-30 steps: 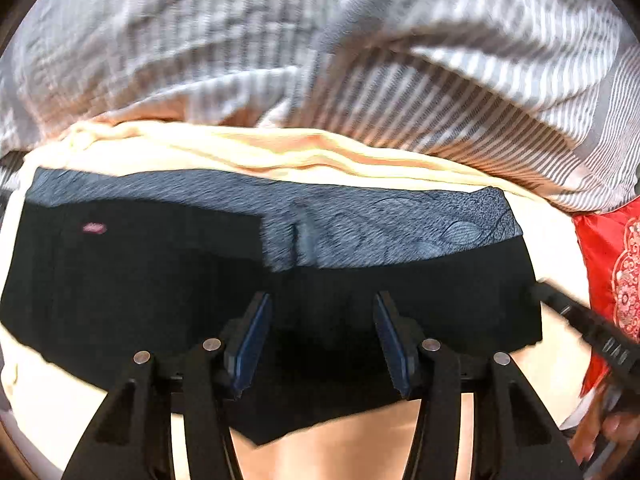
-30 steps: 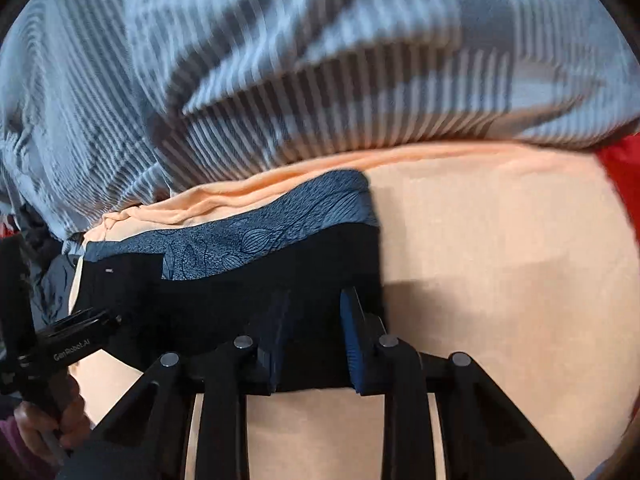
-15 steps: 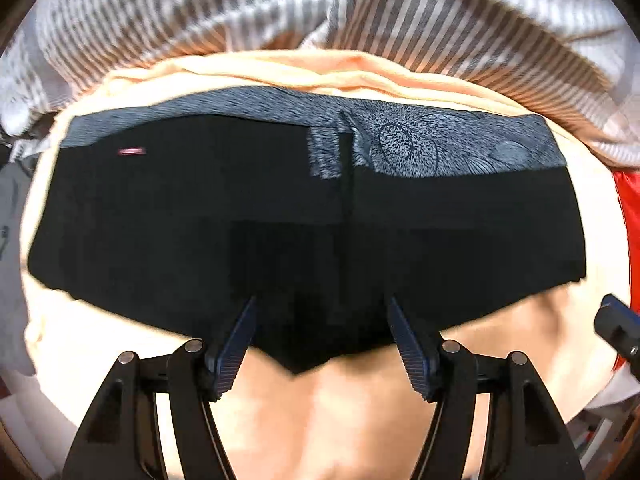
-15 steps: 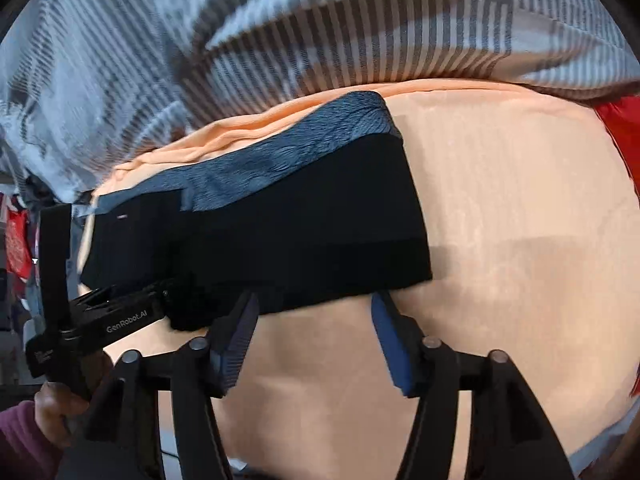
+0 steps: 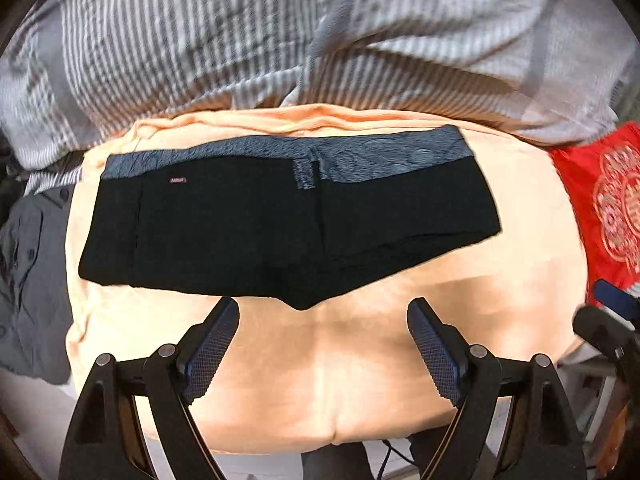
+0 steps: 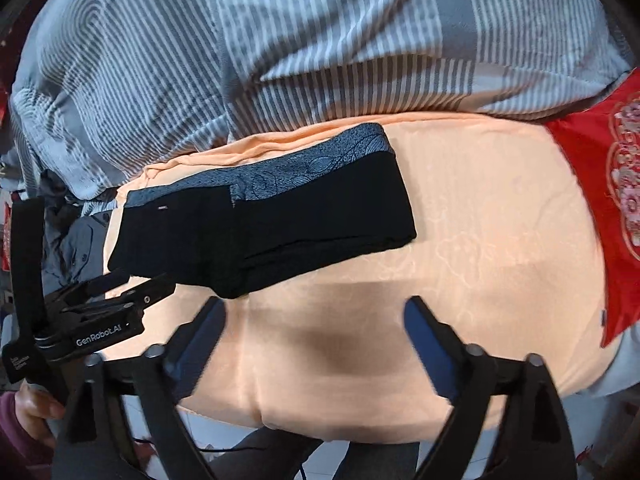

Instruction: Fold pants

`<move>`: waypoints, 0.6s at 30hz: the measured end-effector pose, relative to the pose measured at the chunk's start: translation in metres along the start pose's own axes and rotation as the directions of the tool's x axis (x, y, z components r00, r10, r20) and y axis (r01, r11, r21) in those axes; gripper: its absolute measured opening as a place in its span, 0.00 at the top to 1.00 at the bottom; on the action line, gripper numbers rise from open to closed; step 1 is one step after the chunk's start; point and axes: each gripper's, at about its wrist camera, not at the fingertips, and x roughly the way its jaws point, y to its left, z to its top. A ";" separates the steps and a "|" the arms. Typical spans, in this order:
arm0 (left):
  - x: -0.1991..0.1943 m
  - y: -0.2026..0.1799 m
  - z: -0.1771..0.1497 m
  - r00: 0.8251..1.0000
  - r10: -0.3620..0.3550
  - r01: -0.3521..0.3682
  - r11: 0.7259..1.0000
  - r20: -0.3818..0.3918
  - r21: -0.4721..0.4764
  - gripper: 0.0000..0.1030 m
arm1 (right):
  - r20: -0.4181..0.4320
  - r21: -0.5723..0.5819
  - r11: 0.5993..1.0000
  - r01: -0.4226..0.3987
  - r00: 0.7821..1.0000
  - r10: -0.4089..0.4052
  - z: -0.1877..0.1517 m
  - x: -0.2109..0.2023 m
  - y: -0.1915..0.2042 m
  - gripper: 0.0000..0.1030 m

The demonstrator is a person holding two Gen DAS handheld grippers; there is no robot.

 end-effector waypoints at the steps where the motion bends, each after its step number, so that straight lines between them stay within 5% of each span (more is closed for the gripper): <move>1: -0.002 0.000 -0.001 1.000 -0.011 0.011 1.000 -0.004 0.004 0.15 | 0.017 0.006 1.000 0.006 1.000 -0.007 -0.006 -0.011 0.005 0.00; 9: -0.026 0.001 -0.013 0.998 -0.066 0.066 0.998 0.004 0.023 0.15 | -0.004 0.016 1.000 0.010 1.000 -0.010 -0.029 -0.032 0.017 0.00; 18: -0.044 0.000 -0.023 0.998 0.042 -0.043 0.999 0.038 0.011 0.15 | 0.025 -0.003 1.000 0.030 0.999 -0.030 -0.024 -0.053 0.018 0.00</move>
